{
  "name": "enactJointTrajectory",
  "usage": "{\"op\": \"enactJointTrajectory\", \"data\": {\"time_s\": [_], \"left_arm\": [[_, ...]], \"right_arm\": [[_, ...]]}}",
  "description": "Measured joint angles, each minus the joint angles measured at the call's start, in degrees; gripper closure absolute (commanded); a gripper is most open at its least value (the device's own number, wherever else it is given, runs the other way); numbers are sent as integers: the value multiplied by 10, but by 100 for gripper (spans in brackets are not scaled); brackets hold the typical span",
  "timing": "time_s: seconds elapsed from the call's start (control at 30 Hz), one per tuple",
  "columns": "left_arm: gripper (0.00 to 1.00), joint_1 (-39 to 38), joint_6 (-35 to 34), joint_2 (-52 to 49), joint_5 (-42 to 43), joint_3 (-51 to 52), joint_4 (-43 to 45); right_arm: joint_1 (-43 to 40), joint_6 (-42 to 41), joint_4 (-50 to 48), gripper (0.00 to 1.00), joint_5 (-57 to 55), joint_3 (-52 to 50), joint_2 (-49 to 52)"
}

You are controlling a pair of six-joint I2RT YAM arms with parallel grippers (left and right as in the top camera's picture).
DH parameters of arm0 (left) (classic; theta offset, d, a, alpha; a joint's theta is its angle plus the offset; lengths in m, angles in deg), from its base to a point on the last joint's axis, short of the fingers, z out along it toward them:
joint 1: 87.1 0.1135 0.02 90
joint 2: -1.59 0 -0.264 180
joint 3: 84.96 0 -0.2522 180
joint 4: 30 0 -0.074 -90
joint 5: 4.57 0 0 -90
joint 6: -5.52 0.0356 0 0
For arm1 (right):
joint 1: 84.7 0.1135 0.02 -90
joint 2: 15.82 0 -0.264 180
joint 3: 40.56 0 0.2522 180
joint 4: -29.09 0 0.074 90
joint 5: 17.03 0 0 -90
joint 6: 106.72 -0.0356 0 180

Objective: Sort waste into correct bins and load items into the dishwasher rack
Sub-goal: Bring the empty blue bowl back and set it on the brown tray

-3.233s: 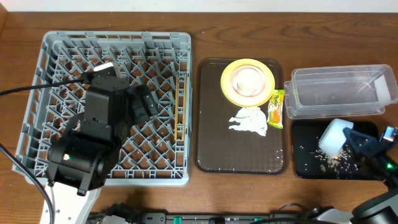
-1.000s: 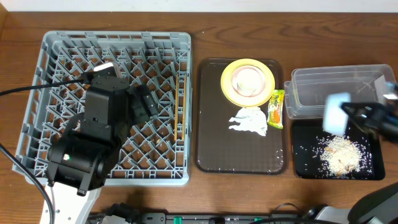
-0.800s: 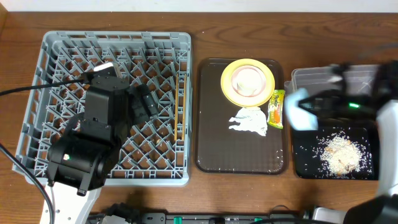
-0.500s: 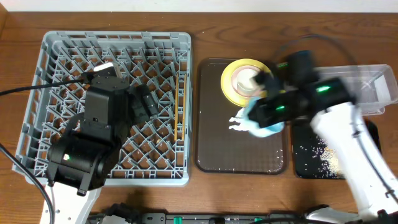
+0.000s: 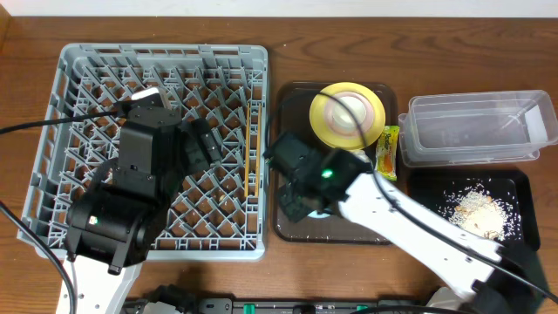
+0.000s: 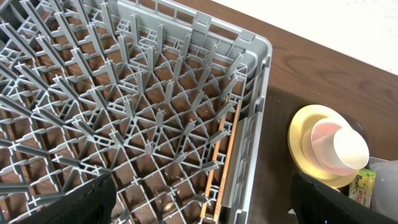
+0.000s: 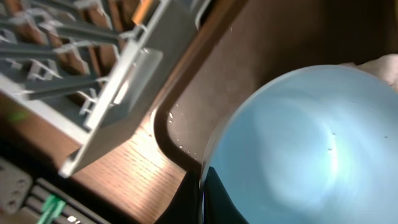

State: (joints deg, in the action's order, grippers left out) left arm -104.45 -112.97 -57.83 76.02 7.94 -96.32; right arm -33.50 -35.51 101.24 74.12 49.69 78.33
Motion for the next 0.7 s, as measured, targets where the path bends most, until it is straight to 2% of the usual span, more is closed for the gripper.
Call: {"op": "enactJointTrajectory", "data": {"time_s": [0.13,0.3,0.7], "left_arm": [[10,0,0,0,0,0,0],[10,0,0,0,0,0,0],[10,0,0,0,0,0,0]], "right_arm": [[8,-7,0,99,-18,0,38],[8,-15,0,92,-29,0,77],[7,-17,10,82,-31,0,81]]}}
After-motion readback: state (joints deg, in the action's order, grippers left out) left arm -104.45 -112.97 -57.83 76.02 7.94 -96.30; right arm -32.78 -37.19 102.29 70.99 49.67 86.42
